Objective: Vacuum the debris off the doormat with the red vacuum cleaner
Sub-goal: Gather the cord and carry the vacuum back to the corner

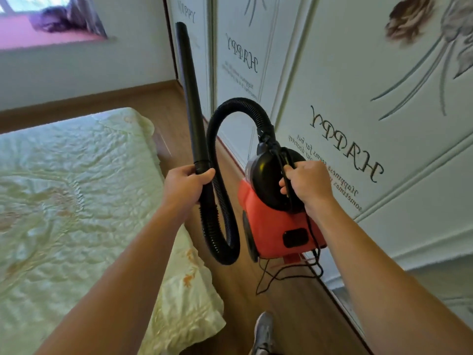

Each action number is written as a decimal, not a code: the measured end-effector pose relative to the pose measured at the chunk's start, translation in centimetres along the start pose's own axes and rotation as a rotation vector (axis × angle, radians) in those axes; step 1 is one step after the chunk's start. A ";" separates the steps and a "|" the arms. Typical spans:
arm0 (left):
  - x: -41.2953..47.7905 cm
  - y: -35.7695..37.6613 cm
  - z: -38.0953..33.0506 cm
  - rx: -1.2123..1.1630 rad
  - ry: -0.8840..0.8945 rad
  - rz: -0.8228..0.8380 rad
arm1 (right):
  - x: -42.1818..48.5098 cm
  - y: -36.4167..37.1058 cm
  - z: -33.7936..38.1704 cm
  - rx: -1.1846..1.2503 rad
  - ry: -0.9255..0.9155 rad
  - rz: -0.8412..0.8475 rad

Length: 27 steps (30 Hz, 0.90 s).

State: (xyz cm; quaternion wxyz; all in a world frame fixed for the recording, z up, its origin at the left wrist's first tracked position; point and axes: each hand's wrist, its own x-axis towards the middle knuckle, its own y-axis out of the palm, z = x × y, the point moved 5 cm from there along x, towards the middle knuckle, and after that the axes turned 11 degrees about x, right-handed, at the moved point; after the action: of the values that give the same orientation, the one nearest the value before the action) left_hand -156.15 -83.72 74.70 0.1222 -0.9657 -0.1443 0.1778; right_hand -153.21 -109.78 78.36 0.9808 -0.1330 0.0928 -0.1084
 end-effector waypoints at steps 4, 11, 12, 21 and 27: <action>4.0 1.4 -1.6 -0.052 -0.040 -0.113 | 6.7 2.2 1.6 -0.003 -0.024 0.125; 10.5 0.2 -3.9 -0.132 -0.076 -0.256 | 17.0 7.8 5.2 0.032 -0.040 0.260; 11.7 -0.1 -4.2 -0.136 -0.072 -0.269 | 18.5 8.9 5.5 0.038 -0.038 0.272; 27.1 -3.7 -6.9 -0.159 -0.097 -0.339 | 32.3 20.7 9.2 0.049 -0.022 0.331; 37.5 -7.1 -10.0 -0.122 -0.125 -0.328 | 41.1 28.7 12.6 0.058 -0.001 0.325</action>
State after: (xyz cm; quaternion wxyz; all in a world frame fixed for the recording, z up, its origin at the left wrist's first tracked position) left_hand -120.43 -66.89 74.26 0.0818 -0.9220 -0.3174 0.2060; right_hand -105.73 -89.51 76.00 0.9889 -0.0881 0.1094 0.0494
